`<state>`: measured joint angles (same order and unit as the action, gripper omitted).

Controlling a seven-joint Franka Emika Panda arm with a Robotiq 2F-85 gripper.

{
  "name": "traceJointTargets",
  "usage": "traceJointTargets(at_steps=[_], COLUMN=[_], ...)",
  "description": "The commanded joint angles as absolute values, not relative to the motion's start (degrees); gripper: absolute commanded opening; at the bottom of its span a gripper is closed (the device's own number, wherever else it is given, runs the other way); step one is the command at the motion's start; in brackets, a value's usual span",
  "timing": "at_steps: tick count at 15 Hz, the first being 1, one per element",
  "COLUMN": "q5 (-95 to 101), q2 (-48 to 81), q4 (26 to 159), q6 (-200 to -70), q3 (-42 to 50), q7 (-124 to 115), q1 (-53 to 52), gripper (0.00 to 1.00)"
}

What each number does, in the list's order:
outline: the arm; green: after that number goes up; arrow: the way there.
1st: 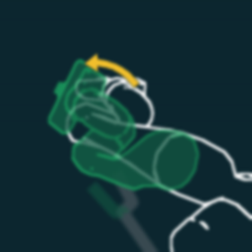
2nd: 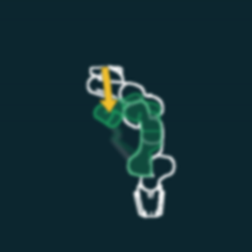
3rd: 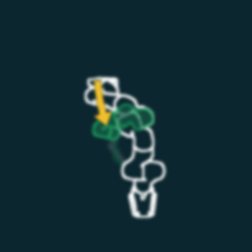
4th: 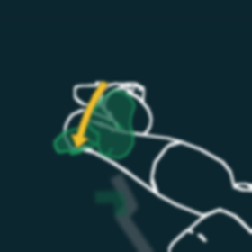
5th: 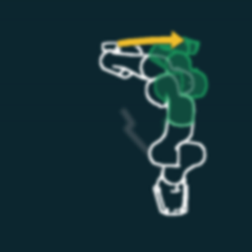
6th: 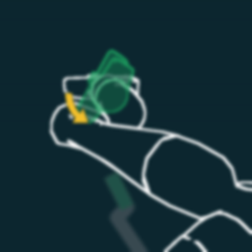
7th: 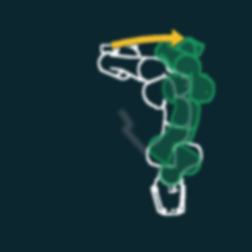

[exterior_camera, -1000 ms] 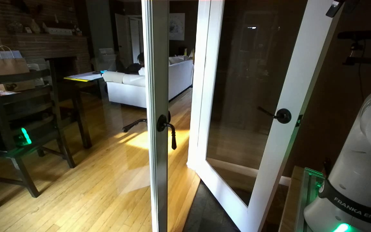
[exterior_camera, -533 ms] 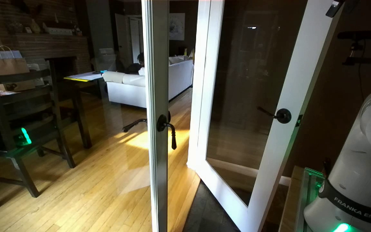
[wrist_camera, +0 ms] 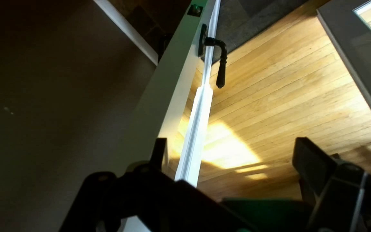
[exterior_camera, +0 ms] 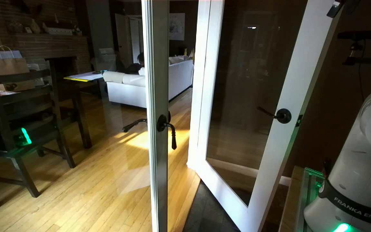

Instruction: Close the white glass door fully

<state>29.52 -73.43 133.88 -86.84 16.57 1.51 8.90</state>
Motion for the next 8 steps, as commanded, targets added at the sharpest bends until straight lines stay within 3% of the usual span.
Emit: traceJointTargets(at_steps=[1, 8], q5=[29.19, 31.27], q2=[-75.67, -78.57], q4=[131.99, 129.67], q6=[-83.42, -83.97], q3=[19.24, 26.33], q7=[3.23, 7.89], q1=[10.71, 10.08], gripper=[1.00, 1.00])
